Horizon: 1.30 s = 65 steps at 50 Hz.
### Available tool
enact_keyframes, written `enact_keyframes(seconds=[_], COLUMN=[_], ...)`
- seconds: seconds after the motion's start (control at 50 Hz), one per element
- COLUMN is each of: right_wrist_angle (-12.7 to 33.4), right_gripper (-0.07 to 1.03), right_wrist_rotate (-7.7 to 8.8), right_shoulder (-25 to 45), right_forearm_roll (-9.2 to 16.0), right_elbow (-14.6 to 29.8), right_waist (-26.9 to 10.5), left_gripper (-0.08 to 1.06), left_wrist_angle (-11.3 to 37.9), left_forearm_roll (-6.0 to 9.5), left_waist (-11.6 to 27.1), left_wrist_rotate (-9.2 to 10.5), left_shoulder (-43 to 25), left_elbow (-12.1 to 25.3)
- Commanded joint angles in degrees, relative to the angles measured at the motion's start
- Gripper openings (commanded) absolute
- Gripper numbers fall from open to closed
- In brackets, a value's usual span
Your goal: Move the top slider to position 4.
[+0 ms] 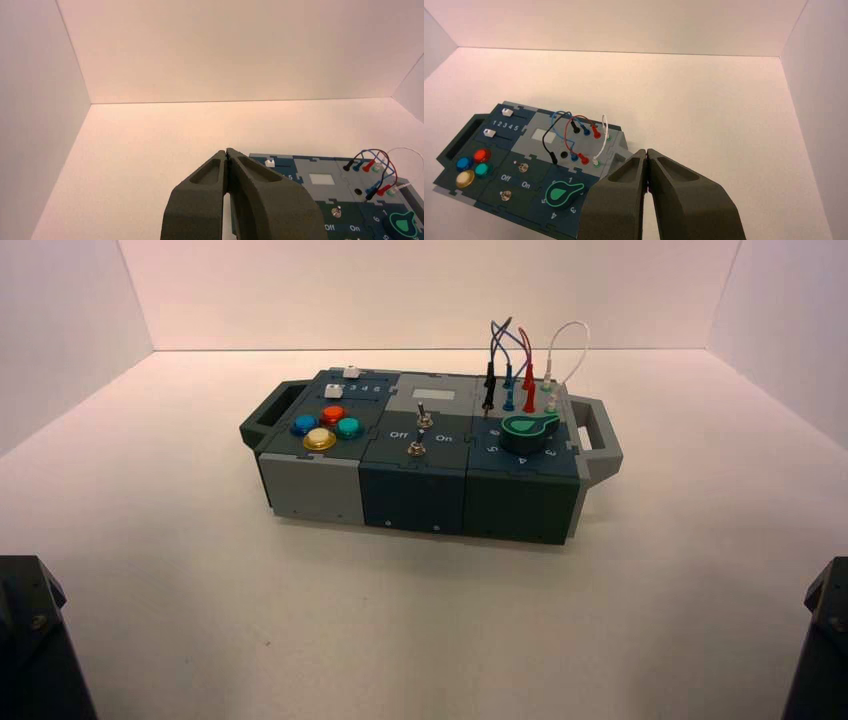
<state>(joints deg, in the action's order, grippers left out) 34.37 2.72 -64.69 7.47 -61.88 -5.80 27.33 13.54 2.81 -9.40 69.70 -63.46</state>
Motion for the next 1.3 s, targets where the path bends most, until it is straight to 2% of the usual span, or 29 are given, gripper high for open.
enact_keyframes(seconds=[0.02,0.34,0.38,0.5,0.54,0.64,0.72,0.86,1.06,1.3], right_wrist_angle=[-0.5,-0.6,-0.6,-0.6,-0.7,-1.1,-1.7,-3.1,-4.8,-8.7], right_gripper=[-0.02,-0.02,-0.02,-0.02,-0.02,-0.02,-0.02,-0.02,-0.02,-0.02], right_wrist_rotate=[0.00,0.26,0.79,0.79,0.70,0.44,0.44,0.44,1.58,1.67], right_shoulder=[0.6,0.7,1.0,3.3,5.8,10.8,13.6,18.5,24.9,31.6], right_forearm_roll=[0.2,0.8,1.2,1.3,1.4,1.9,2.1,2.1,1.8,1.8], right_elbow=[1.0,1.0,1.1,1.4,2.1,3.5,4.1,6.1,9.8,12.1], right_waist=[-0.1,-0.7,-2.5,-8.1,-11.3,-16.7,-19.3,-21.7,-22.1,-25.5], left_gripper=[-0.03,-0.03,-0.03,-0.03,-0.03,-0.03,-0.03,-0.03,-0.03,-0.03], left_wrist_angle=[-0.4,-0.3,-0.4,-0.8,-1.1,-1.6,-1.7,-1.9,-2.2,-3.0], left_forearm_roll=[0.00,0.09,0.18,0.26,0.35,0.88,0.97,0.97,0.88,0.88], left_waist=[-0.1,-0.1,-0.1,-0.1,-0.1,0.4,1.4,4.8,9.3,9.7], left_wrist_rotate=[-0.18,-0.18,-0.09,-0.18,-0.09,-0.09,-0.18,-0.26,-0.62,-0.70], left_shoulder=[-0.4,-0.4,-0.5,-1.7,-3.1,-6.5,-8.9,-14.0,-22.6,-29.5], left_elbow=[0.8,0.8,0.8,0.9,1.1,1.6,2.3,3.9,7.4,10.7])
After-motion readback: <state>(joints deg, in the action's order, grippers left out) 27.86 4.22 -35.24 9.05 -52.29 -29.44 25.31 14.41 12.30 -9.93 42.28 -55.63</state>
